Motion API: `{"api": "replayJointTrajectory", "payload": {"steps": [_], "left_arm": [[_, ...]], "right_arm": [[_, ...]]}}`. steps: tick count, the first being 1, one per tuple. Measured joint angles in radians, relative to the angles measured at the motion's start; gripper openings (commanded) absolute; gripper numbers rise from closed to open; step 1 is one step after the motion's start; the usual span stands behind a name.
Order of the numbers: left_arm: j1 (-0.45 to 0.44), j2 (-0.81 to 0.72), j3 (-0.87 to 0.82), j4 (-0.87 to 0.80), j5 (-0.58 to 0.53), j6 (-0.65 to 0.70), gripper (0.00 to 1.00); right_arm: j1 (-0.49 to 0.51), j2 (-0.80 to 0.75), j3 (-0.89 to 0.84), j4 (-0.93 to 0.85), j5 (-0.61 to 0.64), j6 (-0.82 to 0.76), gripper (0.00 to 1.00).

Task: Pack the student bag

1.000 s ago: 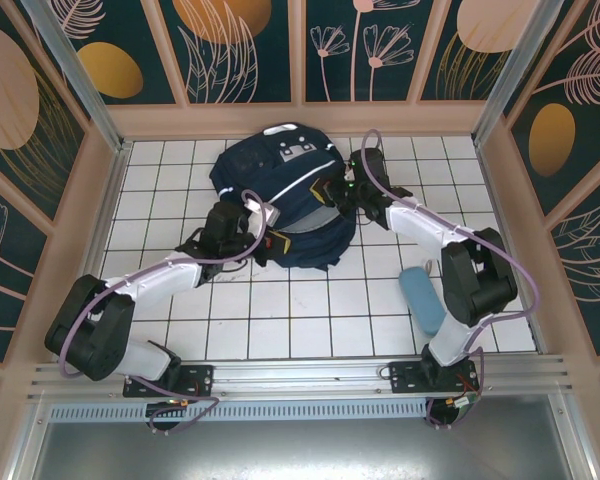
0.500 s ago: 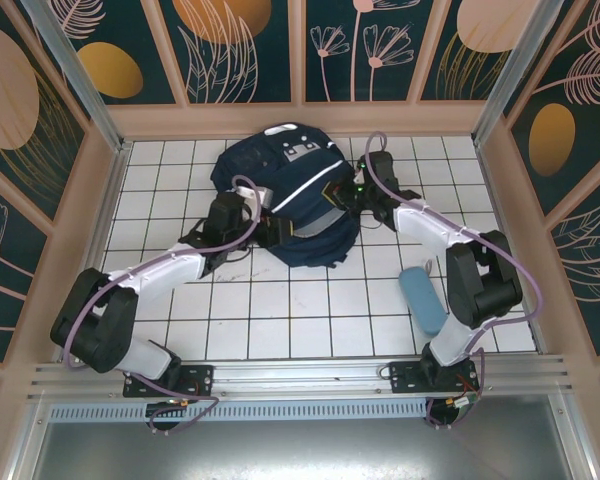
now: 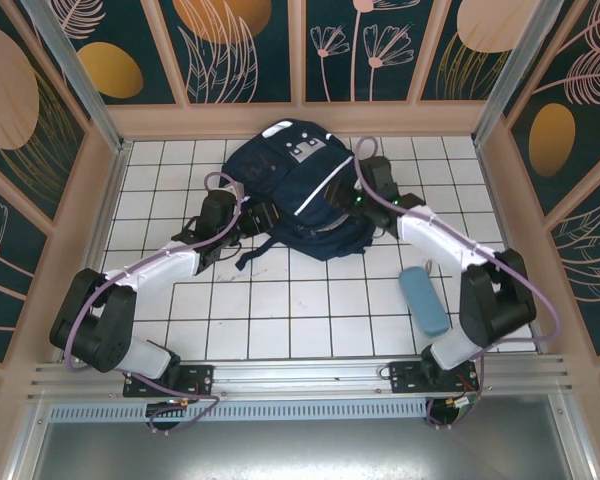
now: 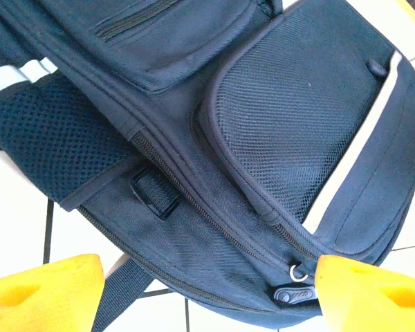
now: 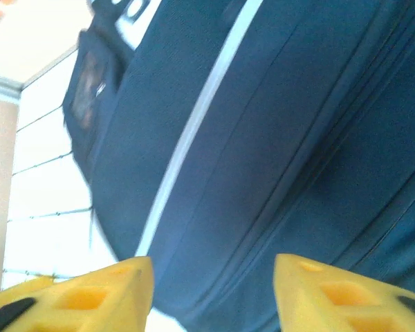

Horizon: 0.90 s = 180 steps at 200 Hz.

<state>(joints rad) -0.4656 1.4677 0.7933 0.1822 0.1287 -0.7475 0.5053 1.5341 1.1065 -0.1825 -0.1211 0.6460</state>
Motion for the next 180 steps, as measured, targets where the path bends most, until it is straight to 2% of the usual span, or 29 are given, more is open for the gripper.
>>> {"api": "replayJointTrajectory", "payload": {"steps": [29,56,92,132,180], "left_arm": [[0.000,0.001,-0.021,0.039,0.016,-0.081,0.67],[0.000,0.030,-0.049,0.127,0.085,-0.174,0.54],[-0.002,0.109,-0.071,0.230,0.161,-0.279,0.51],[-0.013,0.187,-0.070,0.317,0.188,-0.363,0.40],[-0.027,0.306,-0.035,0.415,0.204,-0.455,0.42]], "right_arm": [[0.147,-0.061,-0.090,-0.001,0.054,0.099,0.33],[0.206,-0.054,-0.149,-0.002,0.081,0.183,0.28],[0.217,-0.021,-0.151,0.016,0.117,0.243,0.26],[0.217,-0.011,-0.151,0.030,0.125,0.267,0.25],[0.217,-0.011,-0.153,0.050,0.125,0.281,0.25]]}}
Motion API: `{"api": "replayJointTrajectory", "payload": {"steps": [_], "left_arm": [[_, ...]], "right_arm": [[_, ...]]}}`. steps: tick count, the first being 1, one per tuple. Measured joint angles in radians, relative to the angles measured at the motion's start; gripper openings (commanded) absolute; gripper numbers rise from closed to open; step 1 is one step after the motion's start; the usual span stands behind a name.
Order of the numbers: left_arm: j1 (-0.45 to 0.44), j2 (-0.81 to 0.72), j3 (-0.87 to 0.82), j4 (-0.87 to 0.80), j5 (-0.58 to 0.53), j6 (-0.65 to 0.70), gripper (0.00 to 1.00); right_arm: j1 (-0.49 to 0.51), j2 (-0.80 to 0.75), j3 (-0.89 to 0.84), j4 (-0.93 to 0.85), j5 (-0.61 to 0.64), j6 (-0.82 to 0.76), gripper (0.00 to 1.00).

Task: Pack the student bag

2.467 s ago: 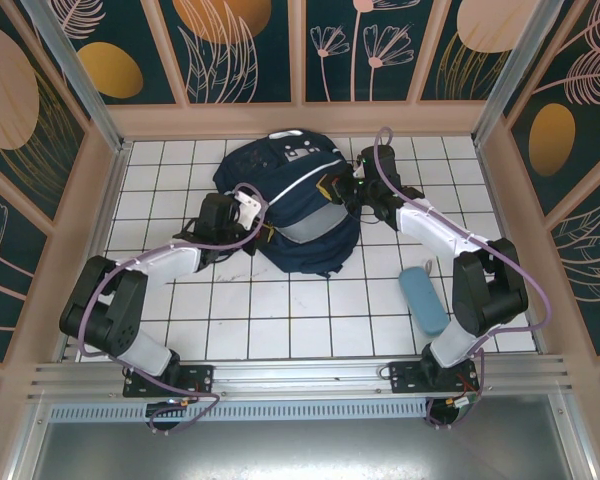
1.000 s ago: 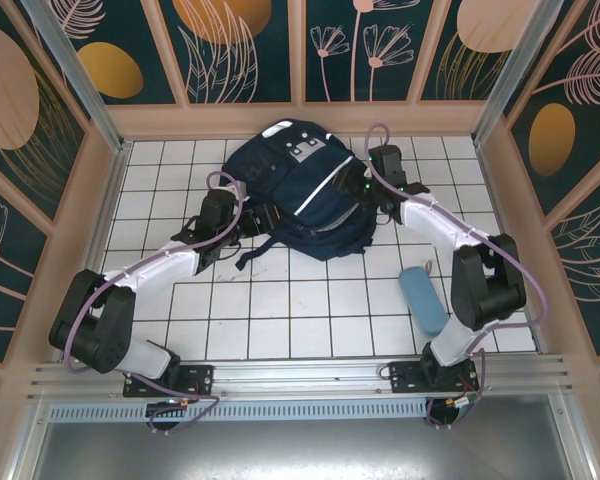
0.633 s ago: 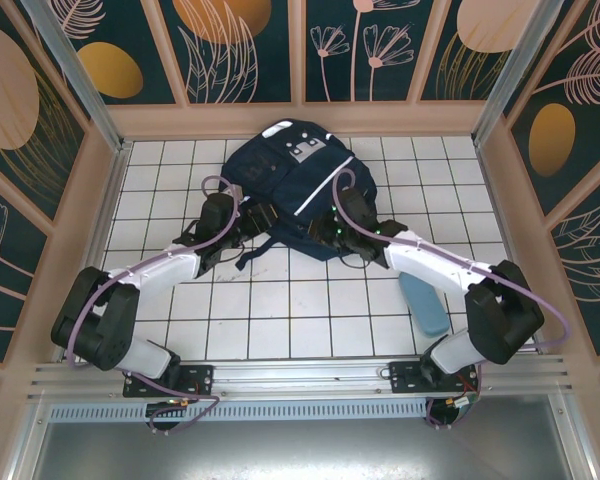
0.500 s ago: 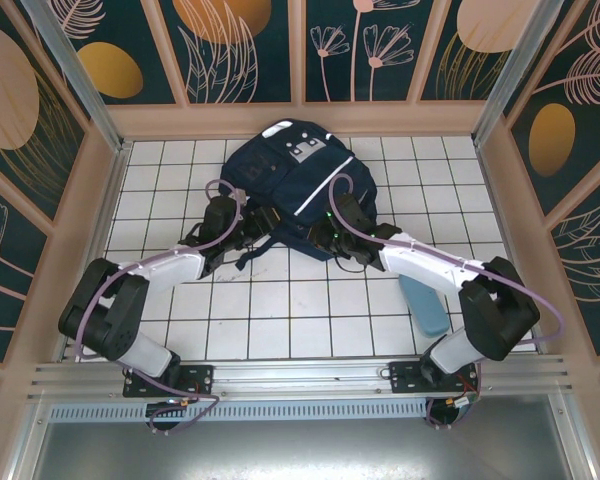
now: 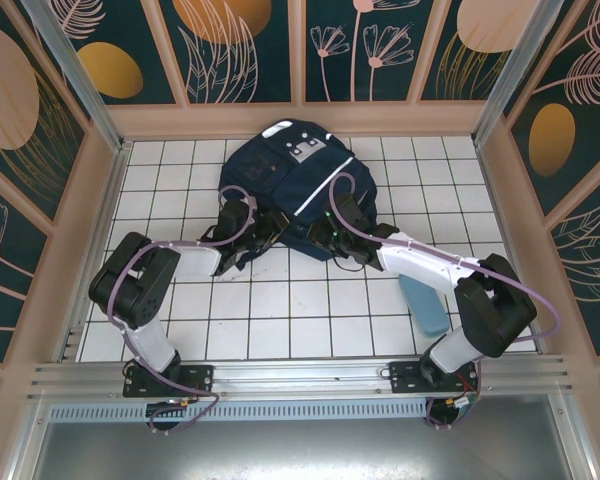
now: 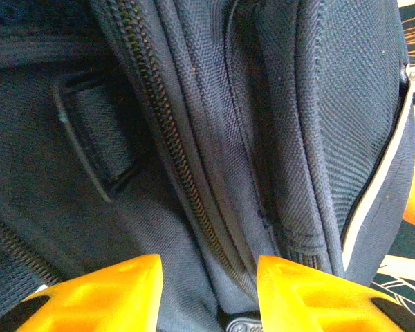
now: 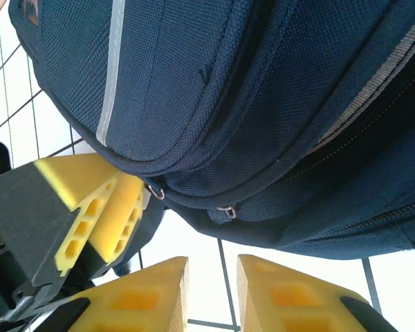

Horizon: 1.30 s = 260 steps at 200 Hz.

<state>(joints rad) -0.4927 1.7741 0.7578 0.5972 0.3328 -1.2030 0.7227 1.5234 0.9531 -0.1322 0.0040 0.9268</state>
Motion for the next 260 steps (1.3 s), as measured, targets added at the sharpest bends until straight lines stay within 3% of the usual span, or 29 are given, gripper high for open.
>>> {"api": "replayJointTrajectory", "payload": {"steps": [52,89,127,193,212,231,260], "left_arm": [[-0.008,0.044,0.034,0.035,0.001,-0.041,0.39],[-0.012,0.079,0.062,0.054,0.007,-0.073,0.14],[-0.013,0.075,0.066,0.057,0.008,-0.095,0.00],[-0.013,-0.018,0.064,0.034,0.008,-0.098,0.00],[-0.013,-0.039,0.063,0.030,0.008,-0.098,0.00],[-0.013,-0.045,0.063,0.029,0.008,-0.098,0.00],[-0.013,-0.046,0.063,0.027,0.008,-0.098,0.00]], "right_arm": [[0.000,0.000,-0.006,0.014,0.000,0.000,0.24],[0.000,0.005,-0.012,0.020,0.001,-0.005,0.24],[0.000,0.045,-0.004,0.005,0.026,-0.047,0.26],[-0.014,0.060,0.006,0.043,-0.009,-0.084,0.29],[-0.014,0.060,0.007,0.063,-0.009,-0.087,0.32],[-0.014,0.058,0.005,0.094,-0.012,-0.085,0.42],[-0.014,0.050,-0.019,0.150,-0.016,-0.082,0.43]]}}
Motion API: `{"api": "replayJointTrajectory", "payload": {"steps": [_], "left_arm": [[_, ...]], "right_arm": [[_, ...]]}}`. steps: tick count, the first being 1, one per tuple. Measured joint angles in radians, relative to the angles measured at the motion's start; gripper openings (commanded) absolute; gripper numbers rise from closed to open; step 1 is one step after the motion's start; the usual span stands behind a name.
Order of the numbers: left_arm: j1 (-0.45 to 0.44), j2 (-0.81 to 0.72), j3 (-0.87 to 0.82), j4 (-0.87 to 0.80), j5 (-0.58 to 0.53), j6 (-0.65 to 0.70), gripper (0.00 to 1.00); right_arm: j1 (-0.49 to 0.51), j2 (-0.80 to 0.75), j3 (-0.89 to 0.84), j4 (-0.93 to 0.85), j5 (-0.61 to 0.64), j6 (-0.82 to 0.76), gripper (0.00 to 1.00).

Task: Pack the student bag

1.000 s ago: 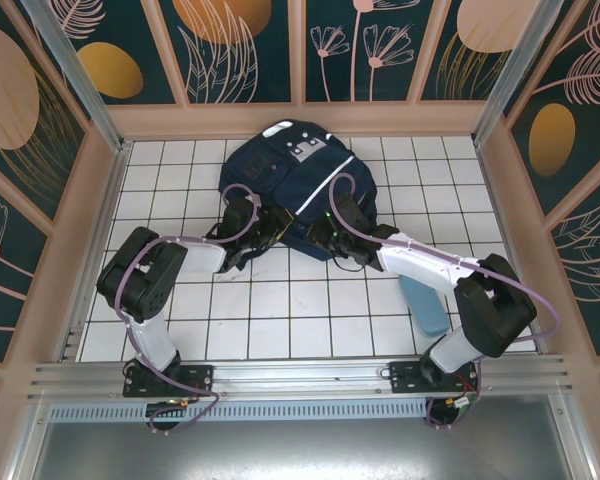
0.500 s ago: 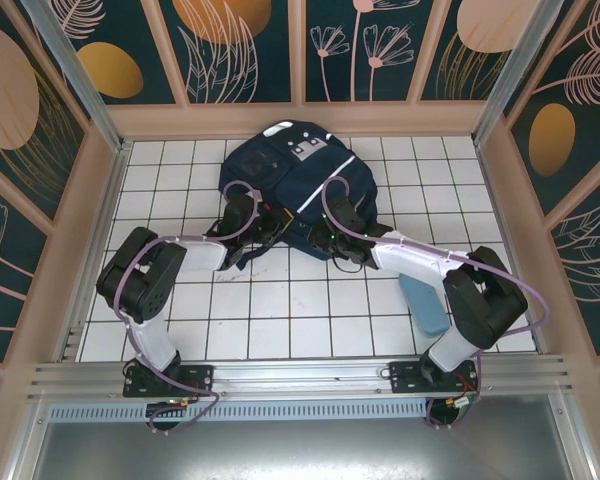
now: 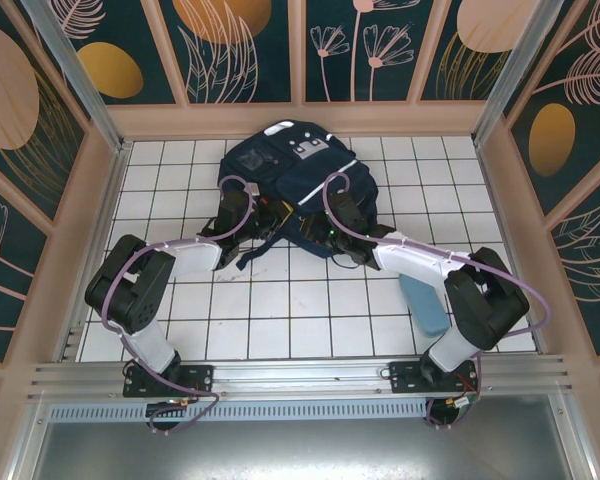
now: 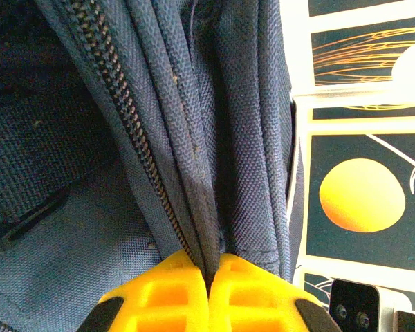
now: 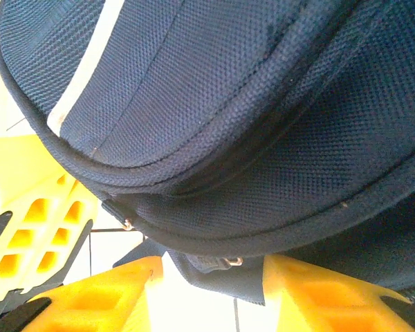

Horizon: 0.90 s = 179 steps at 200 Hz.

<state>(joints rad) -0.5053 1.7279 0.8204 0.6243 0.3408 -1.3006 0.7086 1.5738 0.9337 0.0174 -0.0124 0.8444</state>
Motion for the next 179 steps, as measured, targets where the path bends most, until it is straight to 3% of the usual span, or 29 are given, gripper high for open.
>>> {"api": "replayJointTrajectory", "payload": {"steps": [16,47,104,155,179], "left_arm": [[0.000,-0.001,0.000,0.000,0.000,0.000,0.00],[-0.002,-0.002,0.000,0.001,0.000,0.000,0.00],[-0.002,-0.005,-0.001,0.000,-0.004,0.000,0.00],[-0.002,-0.006,-0.007,0.002,-0.018,0.000,0.00],[-0.003,-0.007,-0.014,0.008,-0.026,0.002,0.00]], "right_arm": [[0.000,0.000,-0.006,0.017,0.000,0.003,0.42],[0.000,0.008,0.009,0.025,0.010,0.012,0.28],[0.002,0.070,0.029,0.032,0.016,0.010,0.26],[0.023,0.096,0.063,0.013,0.077,0.035,0.04],[0.031,0.095,0.090,-0.046,0.103,0.022,0.01]]}}
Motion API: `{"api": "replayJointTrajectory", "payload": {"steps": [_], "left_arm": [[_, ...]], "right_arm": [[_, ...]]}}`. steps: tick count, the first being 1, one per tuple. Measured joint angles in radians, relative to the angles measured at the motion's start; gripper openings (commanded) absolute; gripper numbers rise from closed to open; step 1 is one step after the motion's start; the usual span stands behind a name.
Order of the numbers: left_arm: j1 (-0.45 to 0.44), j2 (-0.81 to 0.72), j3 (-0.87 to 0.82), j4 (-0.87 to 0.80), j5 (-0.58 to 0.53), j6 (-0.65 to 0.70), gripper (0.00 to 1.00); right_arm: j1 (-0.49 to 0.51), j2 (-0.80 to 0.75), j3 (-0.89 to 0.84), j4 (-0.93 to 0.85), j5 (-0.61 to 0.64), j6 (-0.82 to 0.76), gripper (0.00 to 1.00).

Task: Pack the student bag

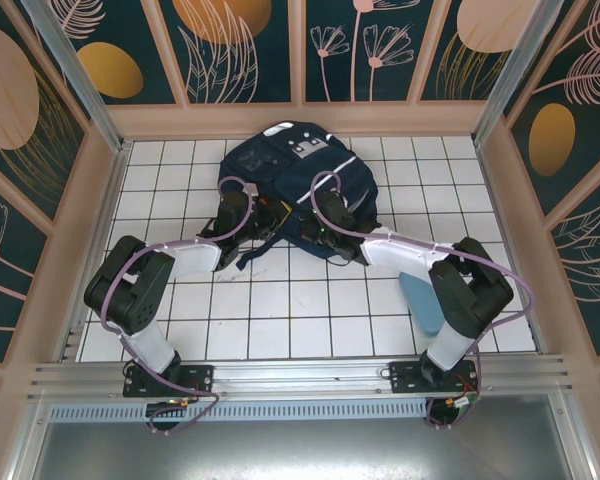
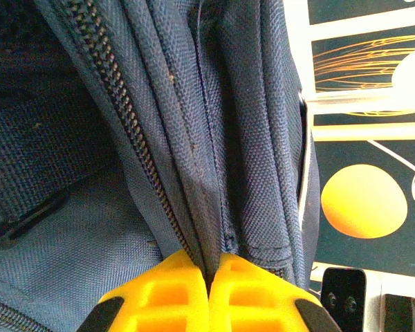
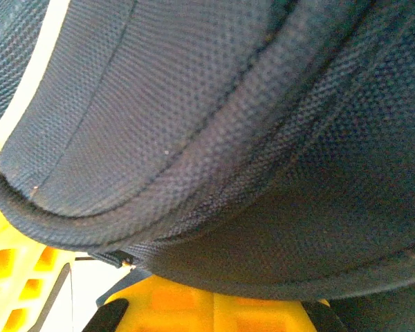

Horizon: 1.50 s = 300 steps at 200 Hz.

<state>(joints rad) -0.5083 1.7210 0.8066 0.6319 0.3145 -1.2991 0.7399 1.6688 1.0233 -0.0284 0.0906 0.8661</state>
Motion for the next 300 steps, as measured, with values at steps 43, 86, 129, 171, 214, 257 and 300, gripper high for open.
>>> {"api": "replayJointTrajectory", "payload": {"steps": [43,86,129,171,214,257,300], "left_arm": [[-0.013,-0.015,-0.003,-0.013,-0.008,0.020,0.00],[-0.013,-0.064,-0.030,-0.058,-0.042,0.055,0.00],[0.013,-0.112,-0.074,-0.094,-0.058,0.088,0.00],[0.083,-0.175,-0.097,-0.159,-0.053,0.146,0.00],[0.192,-0.222,-0.101,-0.241,0.000,0.236,0.00],[0.286,-0.267,-0.101,-0.359,-0.043,0.314,0.53],[0.314,-0.440,-0.143,-0.524,-0.184,0.352,0.63]], "right_arm": [[-0.008,-0.039,0.023,-0.127,0.018,-0.111,0.00],[-0.056,-0.075,0.027,-0.264,0.066,-0.266,0.00],[-0.146,-0.071,0.056,-0.327,0.115,-0.416,0.00],[-0.197,0.008,0.130,-0.327,0.182,-0.528,0.00],[-0.224,0.093,0.221,-0.281,0.138,-0.641,0.00],[-0.210,0.070,0.185,-0.203,-0.006,-0.685,0.00],[-0.139,-0.042,0.071,-0.143,-0.145,-0.648,0.00]]}}
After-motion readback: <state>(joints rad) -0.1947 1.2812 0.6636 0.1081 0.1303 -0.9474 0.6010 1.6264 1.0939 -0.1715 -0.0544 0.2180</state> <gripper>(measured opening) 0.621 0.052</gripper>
